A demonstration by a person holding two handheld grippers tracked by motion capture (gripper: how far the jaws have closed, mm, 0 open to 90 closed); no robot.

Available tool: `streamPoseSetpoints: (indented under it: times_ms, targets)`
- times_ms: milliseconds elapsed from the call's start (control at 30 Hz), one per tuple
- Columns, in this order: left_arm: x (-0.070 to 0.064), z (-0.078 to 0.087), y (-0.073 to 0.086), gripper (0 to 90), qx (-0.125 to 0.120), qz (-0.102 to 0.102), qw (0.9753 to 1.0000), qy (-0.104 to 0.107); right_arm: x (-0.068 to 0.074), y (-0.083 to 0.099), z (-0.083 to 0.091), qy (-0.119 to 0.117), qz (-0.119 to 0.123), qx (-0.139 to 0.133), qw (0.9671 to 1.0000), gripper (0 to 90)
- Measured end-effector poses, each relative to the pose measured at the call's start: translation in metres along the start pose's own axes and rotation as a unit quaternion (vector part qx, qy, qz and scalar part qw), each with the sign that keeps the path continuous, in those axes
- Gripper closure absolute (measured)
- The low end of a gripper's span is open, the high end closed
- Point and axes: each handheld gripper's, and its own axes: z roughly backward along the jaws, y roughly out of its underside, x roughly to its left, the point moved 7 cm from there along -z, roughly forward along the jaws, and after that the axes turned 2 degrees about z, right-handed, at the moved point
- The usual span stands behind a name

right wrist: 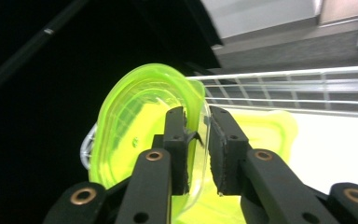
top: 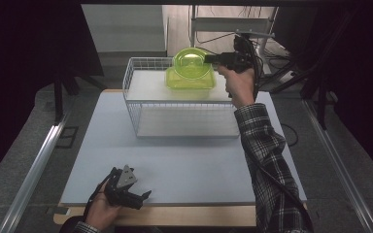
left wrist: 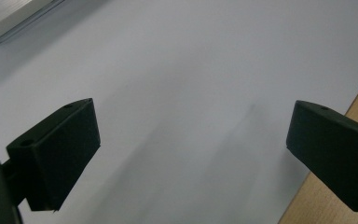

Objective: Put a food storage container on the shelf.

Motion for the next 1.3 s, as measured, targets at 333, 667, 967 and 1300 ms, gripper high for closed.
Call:
streamPoseSetpoints:
  times_ms: [333,667,967,1300]
  targets:
    - [0.000,0.000,0.000,2.5,0.001,0.000,1.0000,0.001,-0.003,0.000,-0.010,0.027,0.020,0.010,0.9994,67.9]
    - [0.000,0.000,0.000,2.5,0.001,0.001,1.0000,0.001,-0.002,0.001,-0.005,0.011,0.025,0.004,0.9996,56.8]
    - [0.000,0.000,0.000,2.4,0.003,0.000,1.0000,0.000,0.002,0.010,0.007,-0.009,0.046,0.004,0.9989,42.5]
    - [0.000,0.000,0.000,2.3,0.004,-0.001,1.0000,-0.002,0.009,0.025,0.018,-0.015,0.084,0.010,0.9963,32.7]
